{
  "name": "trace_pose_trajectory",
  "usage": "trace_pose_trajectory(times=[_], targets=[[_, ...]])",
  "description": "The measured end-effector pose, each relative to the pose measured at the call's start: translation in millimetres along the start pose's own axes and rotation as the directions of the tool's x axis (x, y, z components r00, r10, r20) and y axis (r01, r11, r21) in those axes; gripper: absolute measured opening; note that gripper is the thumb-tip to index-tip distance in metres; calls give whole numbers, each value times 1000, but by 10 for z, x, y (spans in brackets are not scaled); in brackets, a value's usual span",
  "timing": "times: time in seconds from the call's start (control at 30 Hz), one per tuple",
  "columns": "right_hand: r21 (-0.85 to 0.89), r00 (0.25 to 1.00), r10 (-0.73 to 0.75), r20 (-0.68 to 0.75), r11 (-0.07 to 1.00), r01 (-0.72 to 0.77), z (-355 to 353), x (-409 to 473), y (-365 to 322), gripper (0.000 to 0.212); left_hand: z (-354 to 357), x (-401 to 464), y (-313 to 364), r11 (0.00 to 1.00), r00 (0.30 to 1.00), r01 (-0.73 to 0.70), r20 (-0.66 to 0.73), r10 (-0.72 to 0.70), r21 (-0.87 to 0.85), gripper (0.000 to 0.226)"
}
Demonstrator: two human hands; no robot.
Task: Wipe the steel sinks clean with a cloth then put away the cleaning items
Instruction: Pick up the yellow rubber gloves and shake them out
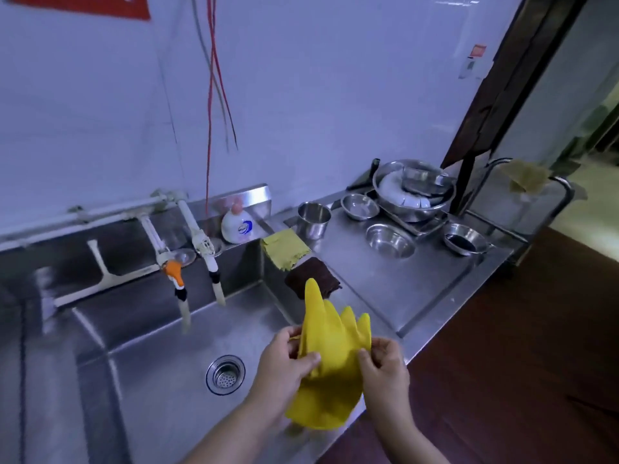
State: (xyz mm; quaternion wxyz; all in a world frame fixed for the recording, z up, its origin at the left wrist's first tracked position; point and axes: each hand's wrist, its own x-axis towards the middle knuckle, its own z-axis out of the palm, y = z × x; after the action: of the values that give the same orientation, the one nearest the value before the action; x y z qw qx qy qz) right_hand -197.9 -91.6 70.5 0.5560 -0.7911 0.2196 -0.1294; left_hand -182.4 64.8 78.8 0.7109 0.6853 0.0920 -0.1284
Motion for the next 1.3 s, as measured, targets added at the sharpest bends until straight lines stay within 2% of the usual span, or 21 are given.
trace_pose_trajectory(times=[0.13,0.23,0.27,0.33,0.43,0.63,0.77,0.83,0.9,0.97,1.03,1.17,1.23,1.3], targets=[[-17,985,-10,173,1000,14,-42,539,-58,33,176,226,212,966,974,-116,-166,156,230,50],[-93,944,-163,286,976,197,-34,895,-193,53,188,304,322,872,932,-125,-245,267,474,50],[-93,909,-253,330,950,299,-9,984,-253,58,175,319,335,844,921,-110,-266,286,526,50],[-55,791,-427,439,866,498,76,1109,-388,67,147,329,360,810,902,-84,-301,309,580,49],[20,577,-540,612,741,672,261,1231,-551,86,65,328,378,796,894,-44,-332,301,604,45],[43,271,-427,863,597,801,721,1442,-784,100,-206,374,373,706,868,-77,-301,395,704,39],[59,126,-317,940,515,855,1004,1554,-973,100,-486,461,401,696,892,-114,-236,386,709,41],[54,61,-227,972,469,881,1154,1590,-1086,92,-625,521,424,710,893,-128,-232,386,692,47],[41,39,-160,986,468,883,1305,1588,-1183,68,-749,566,438,740,893,-119,-255,372,663,47],[10,67,-116,991,563,826,1441,1547,-1271,40,-875,598,443,769,902,-109,-263,343,630,46],[-17,100,-94,990,638,770,1549,1487,-1355,22,-1010,624,429,831,921,-111,-259,292,545,48],[-45,164,-162,973,563,826,1724,1479,-1558,20,-1294,669,417,936,955,-57,-254,153,348,50],[-34,164,-184,969,557,830,1781,1504,-1657,22,-1416,684,379,924,974,33,-220,56,381,51],[-29,201,-225,953,596,803,1825,1571,-1755,21,-1516,692,338,854,983,102,-186,-6,511,51]])
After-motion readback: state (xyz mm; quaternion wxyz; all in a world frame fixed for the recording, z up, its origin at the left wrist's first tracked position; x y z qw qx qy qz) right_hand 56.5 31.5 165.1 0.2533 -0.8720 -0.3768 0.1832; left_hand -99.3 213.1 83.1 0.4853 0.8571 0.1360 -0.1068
